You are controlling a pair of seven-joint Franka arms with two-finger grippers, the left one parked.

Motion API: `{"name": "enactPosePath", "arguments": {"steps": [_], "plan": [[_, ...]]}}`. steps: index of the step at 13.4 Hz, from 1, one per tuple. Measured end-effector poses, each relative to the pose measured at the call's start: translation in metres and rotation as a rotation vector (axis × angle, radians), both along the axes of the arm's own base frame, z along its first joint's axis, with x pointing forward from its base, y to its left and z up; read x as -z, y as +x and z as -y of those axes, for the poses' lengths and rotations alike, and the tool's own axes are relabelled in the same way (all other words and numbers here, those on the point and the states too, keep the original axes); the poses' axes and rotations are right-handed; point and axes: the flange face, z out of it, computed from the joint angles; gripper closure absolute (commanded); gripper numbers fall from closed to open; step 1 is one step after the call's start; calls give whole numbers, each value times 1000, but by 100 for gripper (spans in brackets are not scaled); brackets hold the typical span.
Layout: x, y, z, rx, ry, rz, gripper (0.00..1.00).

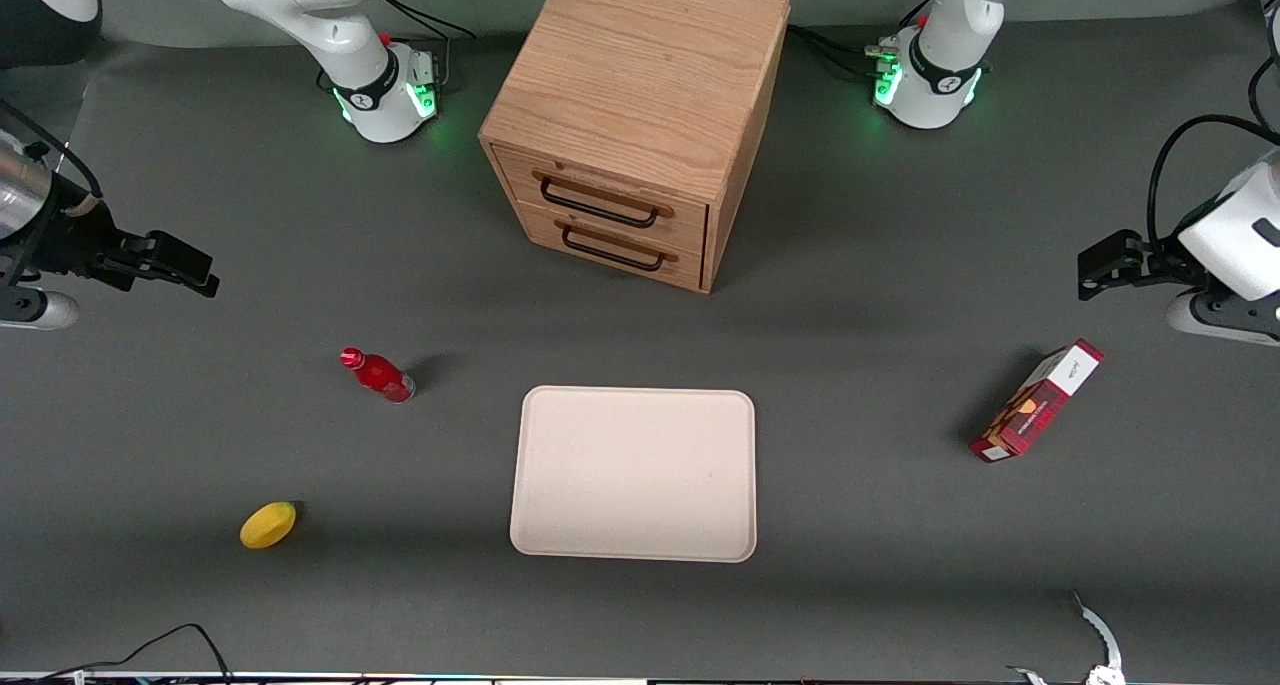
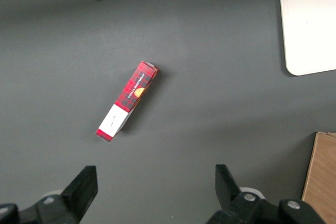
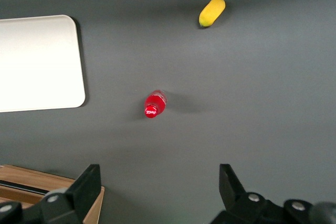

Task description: Place coke bottle on tray

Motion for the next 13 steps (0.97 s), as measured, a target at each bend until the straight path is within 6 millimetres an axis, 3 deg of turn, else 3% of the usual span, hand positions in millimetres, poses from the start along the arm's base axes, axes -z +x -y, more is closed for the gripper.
{"name": "enactPosePath", "arguments": {"steps": [8,13], "plan": [[4,2,-15,-28,15,-7,0],[25,15,-17,-30,15,-38,0]]}}
